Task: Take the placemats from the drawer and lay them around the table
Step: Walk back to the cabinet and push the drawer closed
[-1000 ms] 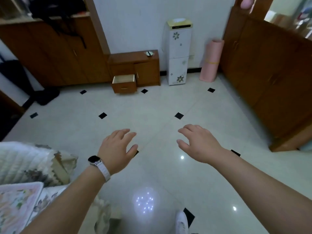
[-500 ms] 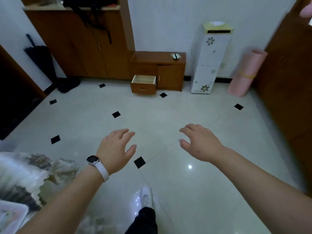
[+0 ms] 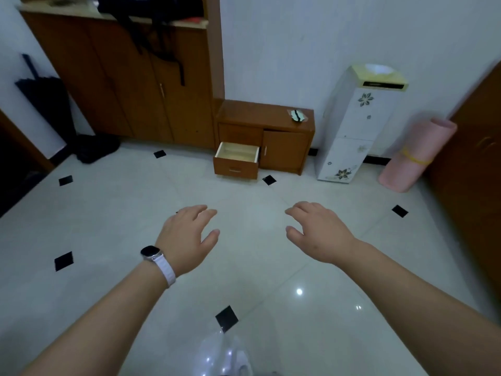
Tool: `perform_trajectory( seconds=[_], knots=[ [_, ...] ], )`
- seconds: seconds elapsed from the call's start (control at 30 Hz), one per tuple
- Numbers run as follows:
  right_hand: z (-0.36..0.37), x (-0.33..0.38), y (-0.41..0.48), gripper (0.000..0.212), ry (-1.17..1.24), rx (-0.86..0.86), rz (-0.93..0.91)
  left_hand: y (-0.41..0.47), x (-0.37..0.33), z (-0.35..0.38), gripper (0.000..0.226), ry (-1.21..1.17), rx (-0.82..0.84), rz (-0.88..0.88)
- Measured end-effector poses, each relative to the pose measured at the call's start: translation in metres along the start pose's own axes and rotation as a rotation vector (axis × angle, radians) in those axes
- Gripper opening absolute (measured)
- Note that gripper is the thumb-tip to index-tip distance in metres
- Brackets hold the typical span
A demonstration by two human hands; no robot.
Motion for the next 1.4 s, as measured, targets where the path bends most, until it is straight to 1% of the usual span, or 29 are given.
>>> perform_trajectory(
  seconds=[0.2, 0.47, 0.57, 0.67, 0.87, 1.0, 1.13, 1.4],
  knots=[
    [-0.006, 0.004, 0.1, 0.05, 0.014, -0.02, 0.004, 0.081, 0.052, -0.015, 0.059, 0.008, -0.043, 0.008],
    [0.018, 0.001, 0.243, 0.052, 0.039, -0.018, -0.031, 0.189, 0.127, 0.007, 0.057, 0.047, -0.03, -0.015],
    [0.031, -0.003, 0.312, 0.052, 0.06, 0.002, -0.051, 0.242, 0.164, 0.02, 0.054, 0.058, 0.023, -0.058],
    [0.042, -0.004, 0.378, 0.052, 0.083, 0.041, -0.076, 0.286, 0.198, 0.026, 0.055, 0.066, 0.072, -0.114],
    [0.042, -0.001, 0.487, 0.053, 0.087, 0.08, -0.152, 0.376, 0.244, 0.01, 0.052, 0.117, 0.045, -0.124],
    [0.025, -0.003, 0.542, 0.056, 0.098, 0.041, -0.17, 0.426, 0.26, 0.007, 0.05, 0.098, 0.005, -0.106],
    [0.02, -0.022, 0.594, 0.053, 0.036, 0.024, -0.168, 0.488, 0.284, 0.024, 0.053, 0.099, 0.054, -0.077],
    [0.053, -0.075, 0.685, 0.051, -0.009, 0.065, 0.005, 0.627, 0.338, 0.085, 0.055, 0.056, 0.136, 0.083]
  ],
)
Point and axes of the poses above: each hand's wrist, its own y-axis towards the middle knuckle, its own z-axis out of the palm, x = y × z, the point moved 3 cm from there along y, towards the middle knuckle, and after that the axes turned 2 degrees about y, right-handed, at the moved point
